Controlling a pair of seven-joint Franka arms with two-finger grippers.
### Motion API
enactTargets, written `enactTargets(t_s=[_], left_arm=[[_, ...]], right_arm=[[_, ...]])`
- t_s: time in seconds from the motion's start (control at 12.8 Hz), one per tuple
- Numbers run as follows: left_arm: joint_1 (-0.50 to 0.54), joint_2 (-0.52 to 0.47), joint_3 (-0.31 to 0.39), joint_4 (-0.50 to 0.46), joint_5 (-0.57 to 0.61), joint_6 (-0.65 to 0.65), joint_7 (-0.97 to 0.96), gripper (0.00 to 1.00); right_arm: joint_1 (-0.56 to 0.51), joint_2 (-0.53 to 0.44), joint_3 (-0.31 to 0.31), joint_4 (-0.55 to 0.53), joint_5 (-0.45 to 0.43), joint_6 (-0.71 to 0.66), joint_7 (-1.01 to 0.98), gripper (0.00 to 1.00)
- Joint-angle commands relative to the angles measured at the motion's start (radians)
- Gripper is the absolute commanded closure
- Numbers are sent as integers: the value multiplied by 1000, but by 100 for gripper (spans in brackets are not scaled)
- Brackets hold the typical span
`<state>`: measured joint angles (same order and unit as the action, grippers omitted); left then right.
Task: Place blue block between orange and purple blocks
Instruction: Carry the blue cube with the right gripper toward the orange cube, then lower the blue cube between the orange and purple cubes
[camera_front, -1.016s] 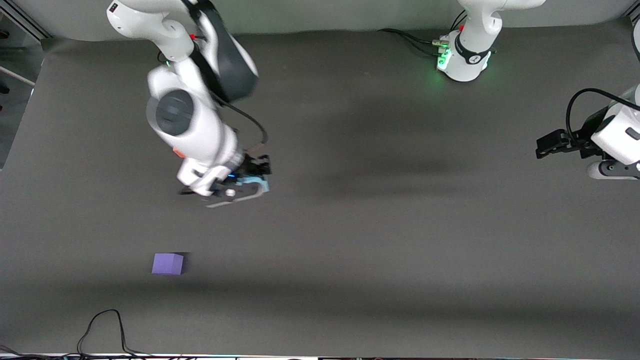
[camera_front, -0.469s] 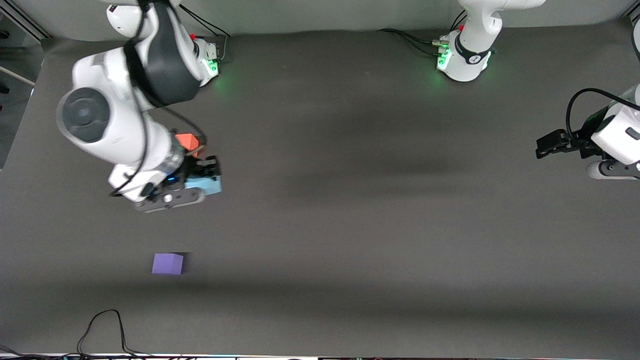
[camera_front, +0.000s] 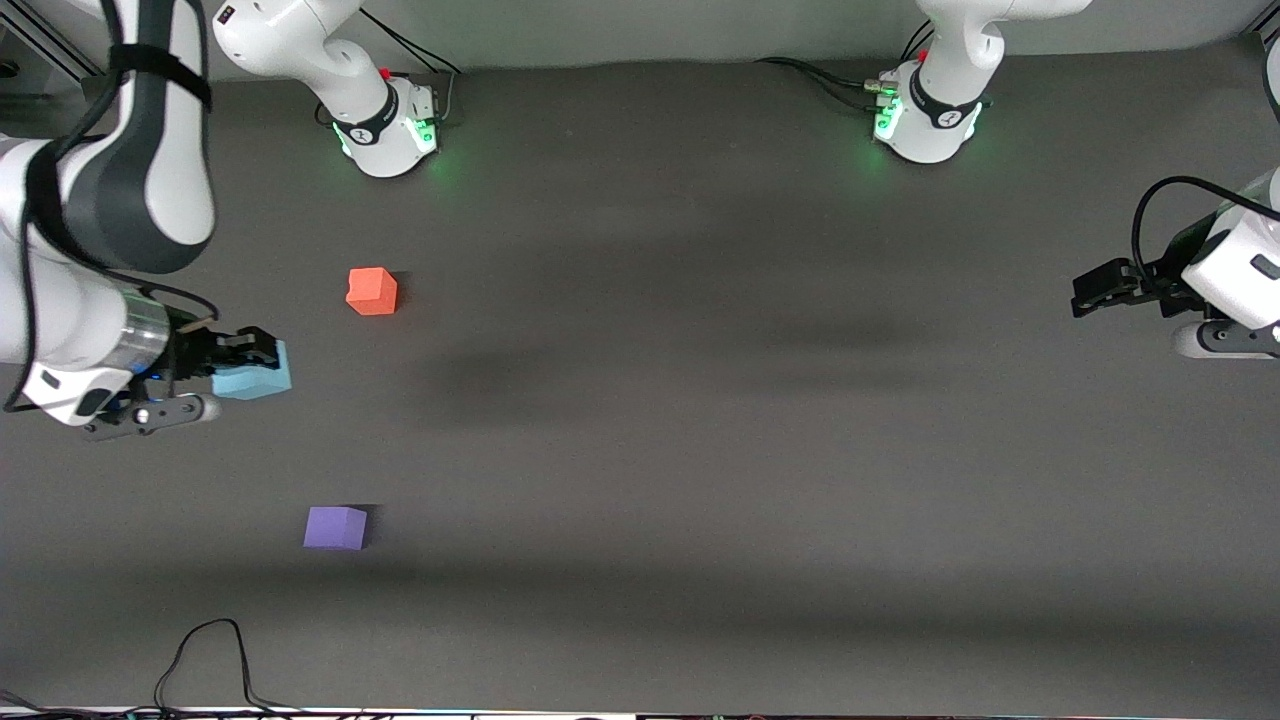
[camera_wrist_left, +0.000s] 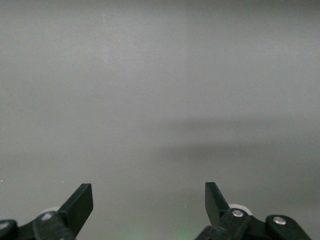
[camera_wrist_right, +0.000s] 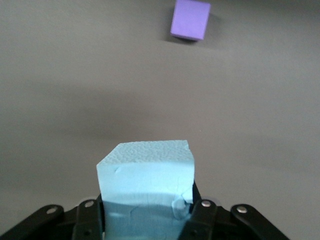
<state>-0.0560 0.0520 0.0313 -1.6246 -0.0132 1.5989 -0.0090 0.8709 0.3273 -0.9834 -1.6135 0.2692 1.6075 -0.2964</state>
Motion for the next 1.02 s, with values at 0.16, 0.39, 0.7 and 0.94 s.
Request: enactTargets(t_s=[0.16,0.39,0.7,0.94], left_arm=[[-11,0,9,12,10,-5,14,0],[-10,2,9,12,10,-4,14,0],[-10,6,9,12,10,0,14,0],[-10,9,9,12,9,0,14,0]], right_arm=[[33,-45,-11,-139,2,111,-9,86],[87,-48,-6,-358,4,382,-7,86],[123,13,9,-545,42,690,-4,86],[120,51,43,-589,110,770,-6,86]])
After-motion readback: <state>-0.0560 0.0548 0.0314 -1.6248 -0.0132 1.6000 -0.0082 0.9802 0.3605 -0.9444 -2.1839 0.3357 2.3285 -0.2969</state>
